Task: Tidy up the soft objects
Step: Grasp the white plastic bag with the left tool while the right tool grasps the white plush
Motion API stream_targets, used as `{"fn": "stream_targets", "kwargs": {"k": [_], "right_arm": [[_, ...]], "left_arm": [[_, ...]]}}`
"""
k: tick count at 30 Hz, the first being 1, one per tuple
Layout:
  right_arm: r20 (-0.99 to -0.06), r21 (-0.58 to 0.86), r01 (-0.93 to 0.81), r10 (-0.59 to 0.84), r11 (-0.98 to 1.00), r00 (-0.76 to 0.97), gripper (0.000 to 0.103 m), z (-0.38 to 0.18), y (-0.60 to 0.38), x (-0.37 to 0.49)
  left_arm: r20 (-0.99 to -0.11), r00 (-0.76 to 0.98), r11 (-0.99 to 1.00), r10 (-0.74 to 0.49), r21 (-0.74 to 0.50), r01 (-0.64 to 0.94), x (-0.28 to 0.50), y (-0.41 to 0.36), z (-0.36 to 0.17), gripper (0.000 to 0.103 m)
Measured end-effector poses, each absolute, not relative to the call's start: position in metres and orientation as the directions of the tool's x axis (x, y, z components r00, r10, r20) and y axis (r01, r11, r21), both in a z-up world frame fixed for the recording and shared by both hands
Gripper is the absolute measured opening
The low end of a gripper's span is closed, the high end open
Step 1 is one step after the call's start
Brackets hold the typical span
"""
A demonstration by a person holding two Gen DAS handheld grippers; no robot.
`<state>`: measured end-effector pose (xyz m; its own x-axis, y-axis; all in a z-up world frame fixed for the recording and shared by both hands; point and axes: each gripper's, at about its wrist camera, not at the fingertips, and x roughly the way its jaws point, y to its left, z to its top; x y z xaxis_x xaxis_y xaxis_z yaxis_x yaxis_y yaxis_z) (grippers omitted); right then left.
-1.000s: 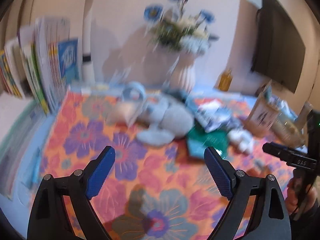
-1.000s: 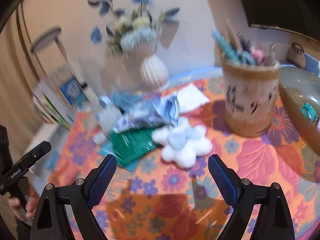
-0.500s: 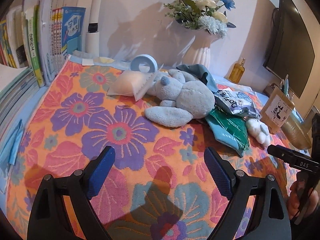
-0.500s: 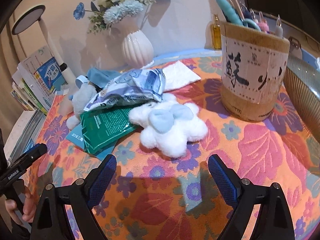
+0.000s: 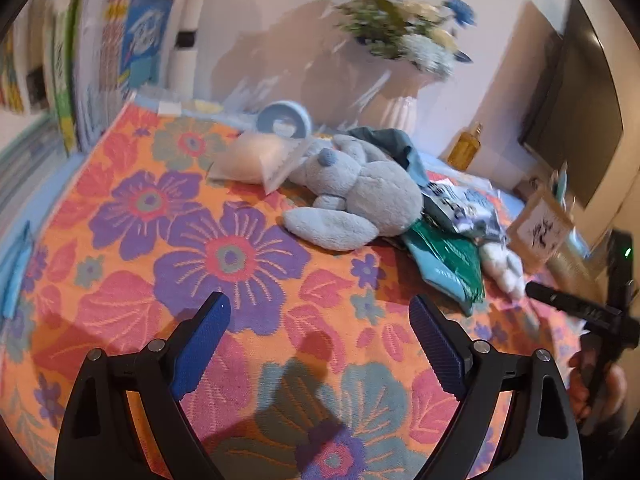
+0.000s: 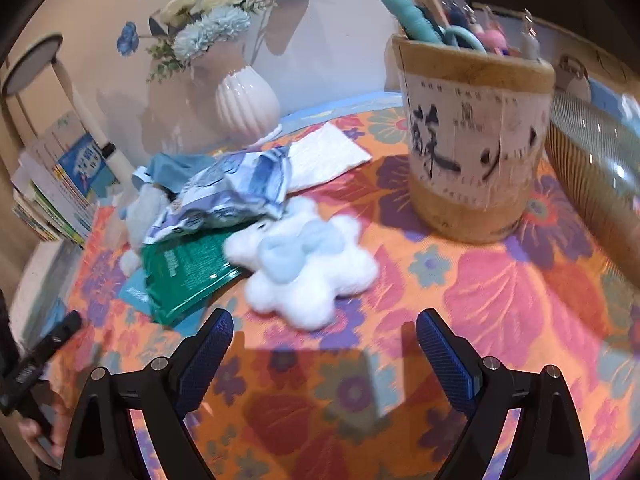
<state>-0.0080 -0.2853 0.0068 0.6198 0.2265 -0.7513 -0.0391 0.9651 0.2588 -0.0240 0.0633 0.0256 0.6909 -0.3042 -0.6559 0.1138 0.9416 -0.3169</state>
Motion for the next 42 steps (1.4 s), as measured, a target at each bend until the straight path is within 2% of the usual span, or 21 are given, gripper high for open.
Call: {"fn": "stream_targets", "kwargs": {"k": [4, 9, 11, 13, 17, 22, 26, 27, 29, 32, 38, 42], "right_arm": [[-0.767, 0.222, -0.089, 0.231, 0.971, 0.599, 0.092, 0.007, -0.280, 0.011], [-0.782, 0.270, -0.098, 0.277, 0.958, 0.558, 0.093, -0.005, -0.279, 0.033], [-0.781, 0.268, -0.100, 0.277, 0.958, 0.560, 0.094, -0.006, -0.278, 0.036], [-0.778, 0.274, -0.113, 0.289, 0.955, 0.558, 0.098, -0.007, -0.278, 0.037], [-0.784, 0.250, -0.129, 0.279, 0.960, 0.554, 0.101, -0.007, -0.272, 0.038], [-0.807, 0.154, -0.140, 0.206, 0.978, 0.554, 0.101, -0.010, -0.256, 0.041], [-0.815, 0.083, -0.139, 0.147, 0.987, 0.561, 0.087, -0.012, -0.247, 0.040], [-0.816, 0.066, -0.131, 0.129, 0.989, 0.563, 0.081, -0.012, -0.246, 0.040], [-0.810, 0.043, -0.125, 0.108, 0.991, 0.576, 0.072, -0.011, -0.246, 0.040], [-0.798, 0.058, -0.119, 0.117, 0.991, 0.591, 0.059, -0.008, -0.248, 0.036], [-0.769, 0.097, -0.133, 0.159, 0.986, 0.619, 0.055, -0.002, -0.253, 0.026], [-0.709, 0.138, -0.173, 0.219, 0.975, 0.670, 0.055, 0.012, -0.257, 0.006]], "left_arm": [[-0.633, 0.697, 0.909, -0.336, -0.413, 0.063, -0.014, 0.083, 0.039, 0.090], [-0.650, 0.716, 0.955, -0.253, -0.286, 0.078, 0.020, 0.073, 0.063, 0.091], [-0.669, 0.720, 0.978, -0.187, -0.197, 0.071, 0.045, 0.069, 0.062, 0.095], [-0.694, 0.704, 0.986, -0.153, -0.157, 0.059, 0.069, 0.069, 0.054, 0.095], [-0.742, 0.650, 0.984, -0.165, -0.168, 0.059, 0.112, 0.079, 0.029, 0.095], [-0.746, 0.636, 0.977, -0.197, -0.201, 0.067, 0.132, 0.086, 0.017, 0.093], [-0.734, 0.649, 0.977, -0.199, -0.202, 0.071, 0.137, 0.084, 0.020, 0.093], [-0.733, 0.650, 0.977, -0.199, -0.202, 0.071, 0.140, 0.083, 0.020, 0.091], [-0.729, 0.650, 0.973, -0.216, -0.213, 0.086, 0.141, 0.082, 0.020, 0.070], [-0.711, 0.672, 0.976, -0.207, -0.194, 0.095, 0.137, 0.079, 0.025, 0.053], [-0.694, 0.694, 0.978, -0.192, -0.195, 0.076, 0.114, 0.077, 0.034, 0.048], [-0.678, 0.697, 0.969, -0.234, -0.225, 0.106, 0.085, 0.077, 0.044, 0.047]]}}
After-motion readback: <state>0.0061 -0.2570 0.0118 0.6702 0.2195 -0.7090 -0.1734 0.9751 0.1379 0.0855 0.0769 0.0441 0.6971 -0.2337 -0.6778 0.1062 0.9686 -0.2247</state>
